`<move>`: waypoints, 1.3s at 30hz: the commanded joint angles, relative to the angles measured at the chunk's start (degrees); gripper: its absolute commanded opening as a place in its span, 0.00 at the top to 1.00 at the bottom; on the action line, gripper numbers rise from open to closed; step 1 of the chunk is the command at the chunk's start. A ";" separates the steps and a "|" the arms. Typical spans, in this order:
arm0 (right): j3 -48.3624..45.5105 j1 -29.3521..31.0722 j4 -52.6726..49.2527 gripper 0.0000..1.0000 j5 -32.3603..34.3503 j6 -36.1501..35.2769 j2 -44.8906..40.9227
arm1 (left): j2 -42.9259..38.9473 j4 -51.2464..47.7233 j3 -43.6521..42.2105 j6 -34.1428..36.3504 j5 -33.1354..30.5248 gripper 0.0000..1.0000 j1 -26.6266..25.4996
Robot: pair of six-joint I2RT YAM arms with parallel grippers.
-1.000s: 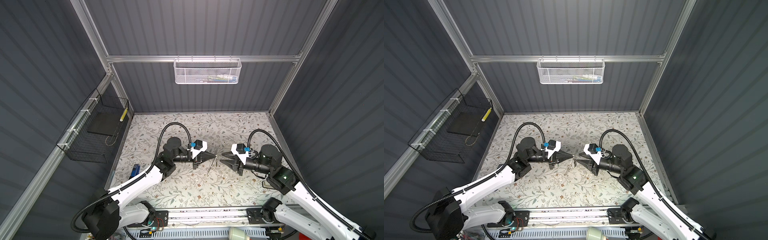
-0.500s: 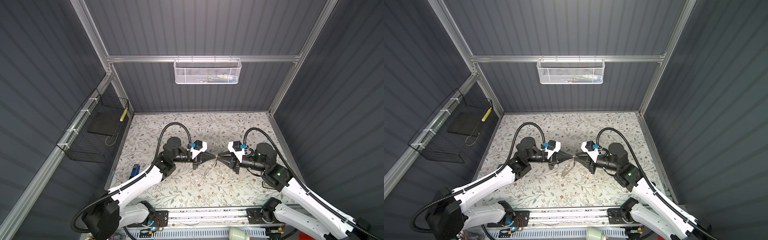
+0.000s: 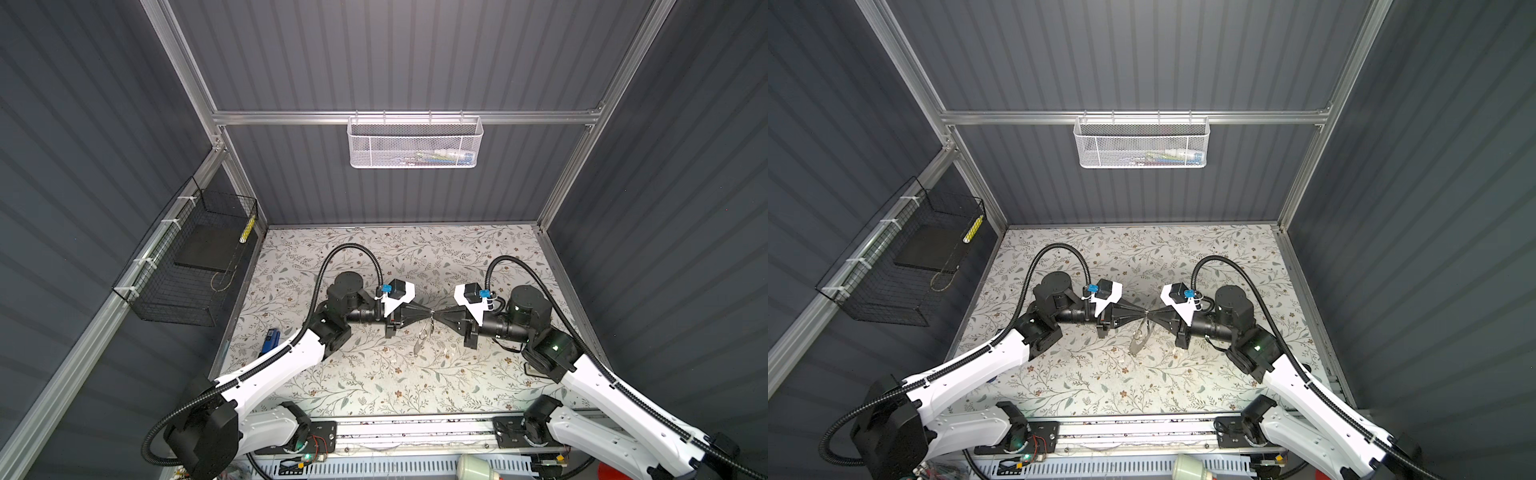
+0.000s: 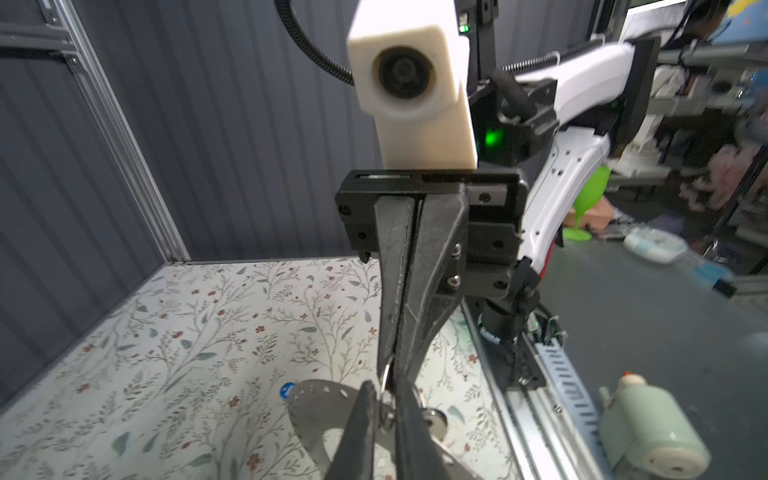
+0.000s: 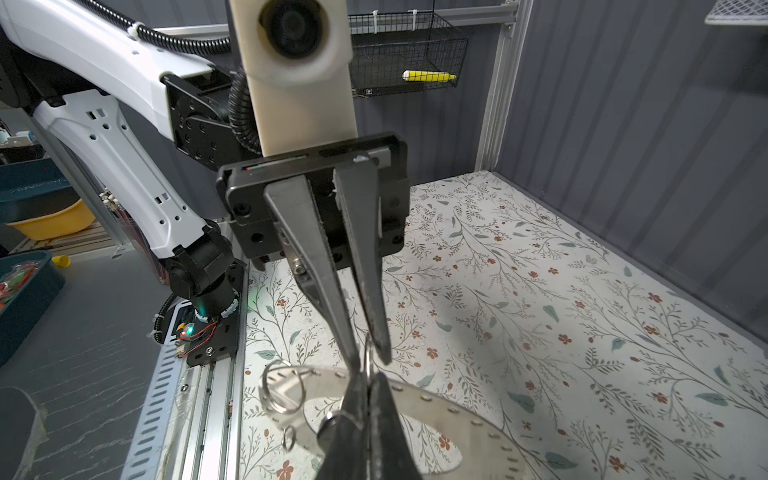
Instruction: Put the keys on the keyring
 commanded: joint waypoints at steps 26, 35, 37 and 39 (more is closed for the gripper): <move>15.17 0.08 -28.58 1.00 2.28 -5.39 5.43 | 4.24 -48.53 24.79 38.88 -23.65 0.79 -9.71; 14.87 0.12 -27.42 1.00 1.19 -5.06 5.65 | 5.56 -46.87 25.09 37.21 -23.50 0.79 -10.24; 14.72 0.19 -27.25 1.00 0.97 -5.12 5.70 | 5.89 -46.72 25.13 36.87 -23.59 0.81 -10.31; 14.45 0.20 -26.79 1.00 0.78 -5.21 5.63 | 6.32 -46.70 25.32 36.47 -23.63 0.82 -10.33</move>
